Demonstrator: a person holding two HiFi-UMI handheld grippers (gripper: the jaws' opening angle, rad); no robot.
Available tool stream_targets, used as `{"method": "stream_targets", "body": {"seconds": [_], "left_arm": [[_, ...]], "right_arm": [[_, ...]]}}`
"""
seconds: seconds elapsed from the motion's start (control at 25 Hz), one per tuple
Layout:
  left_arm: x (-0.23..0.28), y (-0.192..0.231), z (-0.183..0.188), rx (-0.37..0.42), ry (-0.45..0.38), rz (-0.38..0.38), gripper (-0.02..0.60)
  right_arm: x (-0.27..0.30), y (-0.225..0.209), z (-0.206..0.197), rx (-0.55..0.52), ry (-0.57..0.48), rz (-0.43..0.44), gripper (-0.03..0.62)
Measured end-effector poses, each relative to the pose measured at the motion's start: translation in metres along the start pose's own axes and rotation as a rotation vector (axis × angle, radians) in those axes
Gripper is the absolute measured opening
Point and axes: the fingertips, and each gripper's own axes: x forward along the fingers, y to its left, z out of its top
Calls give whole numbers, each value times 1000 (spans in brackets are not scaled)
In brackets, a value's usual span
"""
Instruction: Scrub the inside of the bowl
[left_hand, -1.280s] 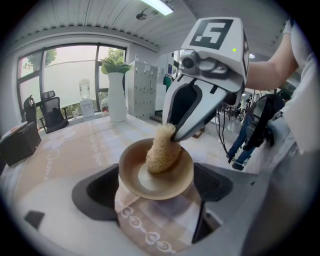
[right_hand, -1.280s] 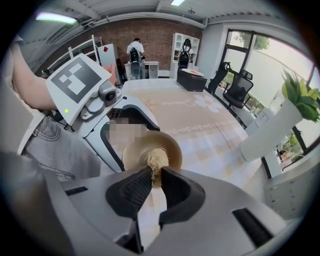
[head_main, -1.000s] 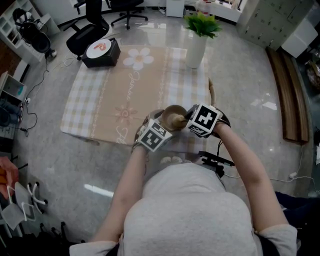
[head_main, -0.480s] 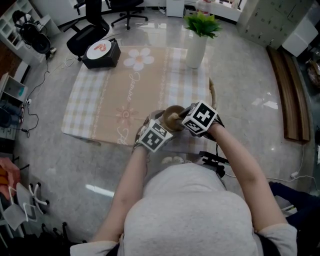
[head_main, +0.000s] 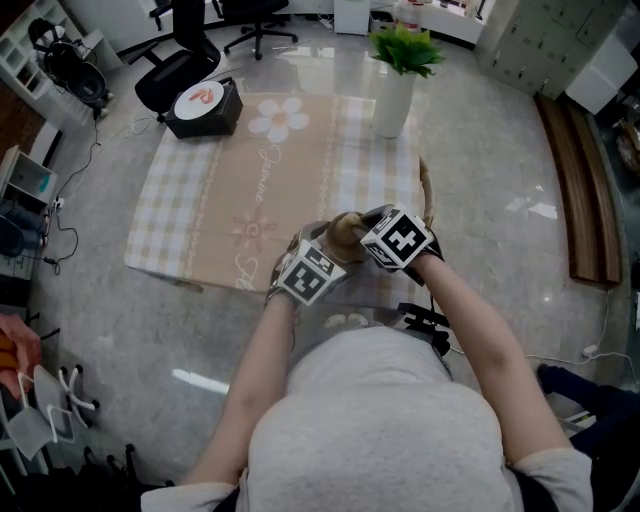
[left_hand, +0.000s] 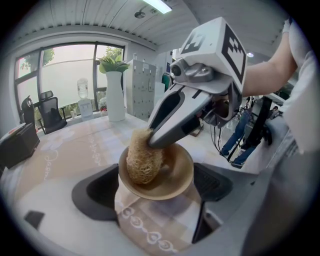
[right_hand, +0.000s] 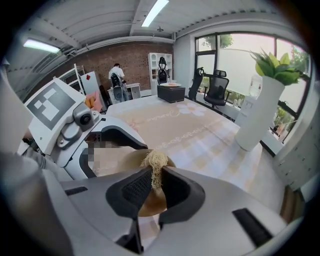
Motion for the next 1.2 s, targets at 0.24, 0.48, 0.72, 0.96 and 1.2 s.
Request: {"method": "stream_targets", "body": {"seconds": [0.24, 0.48, 0.72, 0.96, 1.2], "left_arm": [[0, -1, 0, 3, 2, 1, 442], [1, 0, -1, -1, 7, 3, 443], [1, 0, 1, 1, 11, 6, 443], [1, 1, -1, -5, 22, 8, 443], [-4, -2, 3, -21, 12, 11, 445]], "right_arm": [[-4, -4, -7, -27, 39, -7, 60], [-13, -1, -18, -101, 132, 23, 60], [-23, 10, -27, -206, 239, 75, 60], [-33, 7, -19, -176, 214, 89, 60], [-48, -5, -7, -55, 88, 54, 60]]}}
